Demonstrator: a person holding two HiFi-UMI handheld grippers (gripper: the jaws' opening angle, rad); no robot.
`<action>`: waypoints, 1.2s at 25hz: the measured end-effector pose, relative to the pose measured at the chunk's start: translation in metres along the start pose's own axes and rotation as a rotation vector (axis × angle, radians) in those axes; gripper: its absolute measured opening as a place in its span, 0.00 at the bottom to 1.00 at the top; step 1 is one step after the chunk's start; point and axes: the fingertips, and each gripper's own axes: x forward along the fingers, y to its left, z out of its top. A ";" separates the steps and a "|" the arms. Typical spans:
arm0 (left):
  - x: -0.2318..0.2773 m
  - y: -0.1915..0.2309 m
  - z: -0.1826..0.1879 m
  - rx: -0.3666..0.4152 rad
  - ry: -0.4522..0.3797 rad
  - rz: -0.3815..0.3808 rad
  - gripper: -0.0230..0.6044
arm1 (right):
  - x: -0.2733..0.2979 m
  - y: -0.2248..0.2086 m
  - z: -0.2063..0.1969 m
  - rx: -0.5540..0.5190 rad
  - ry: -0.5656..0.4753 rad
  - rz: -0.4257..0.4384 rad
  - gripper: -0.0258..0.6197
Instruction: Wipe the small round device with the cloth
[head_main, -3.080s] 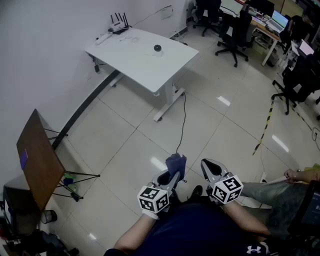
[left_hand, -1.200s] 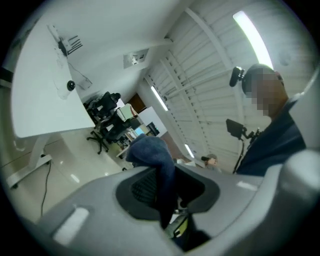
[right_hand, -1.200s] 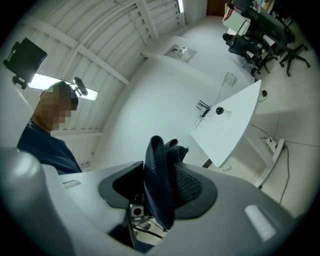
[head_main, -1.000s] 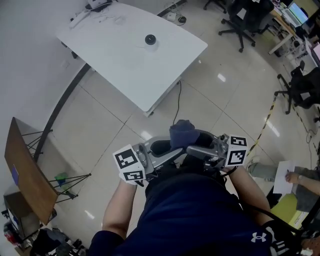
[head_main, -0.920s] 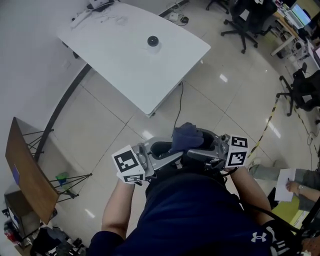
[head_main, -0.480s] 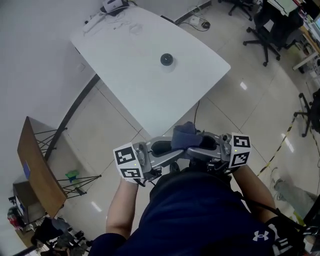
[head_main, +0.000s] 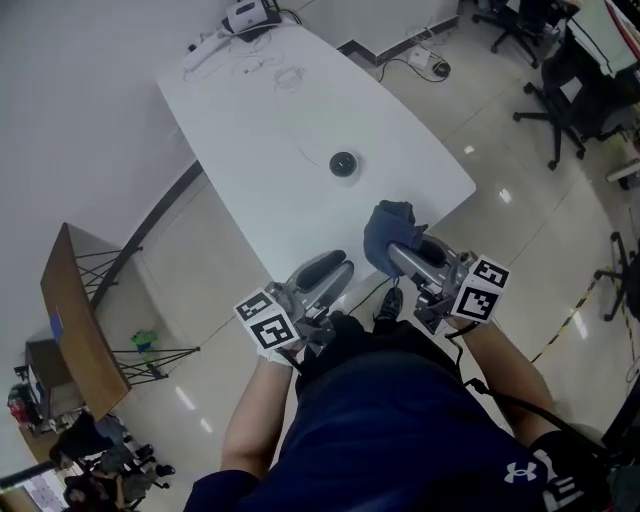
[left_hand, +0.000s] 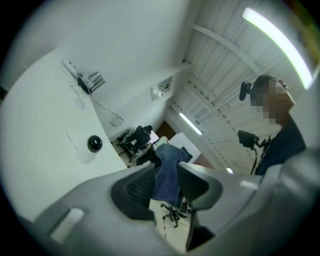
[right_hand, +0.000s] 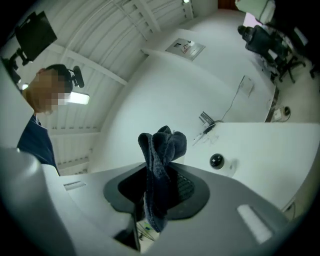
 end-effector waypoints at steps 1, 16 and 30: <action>-0.002 0.012 0.006 0.024 -0.005 0.042 0.26 | 0.004 -0.014 0.004 -0.024 0.007 -0.046 0.20; 0.030 0.167 0.040 0.483 0.287 0.315 0.26 | 0.125 -0.147 0.001 -0.098 0.170 -0.414 0.20; 0.081 0.200 0.027 0.508 0.357 0.507 0.29 | 0.117 -0.209 0.000 0.159 0.238 -0.320 0.20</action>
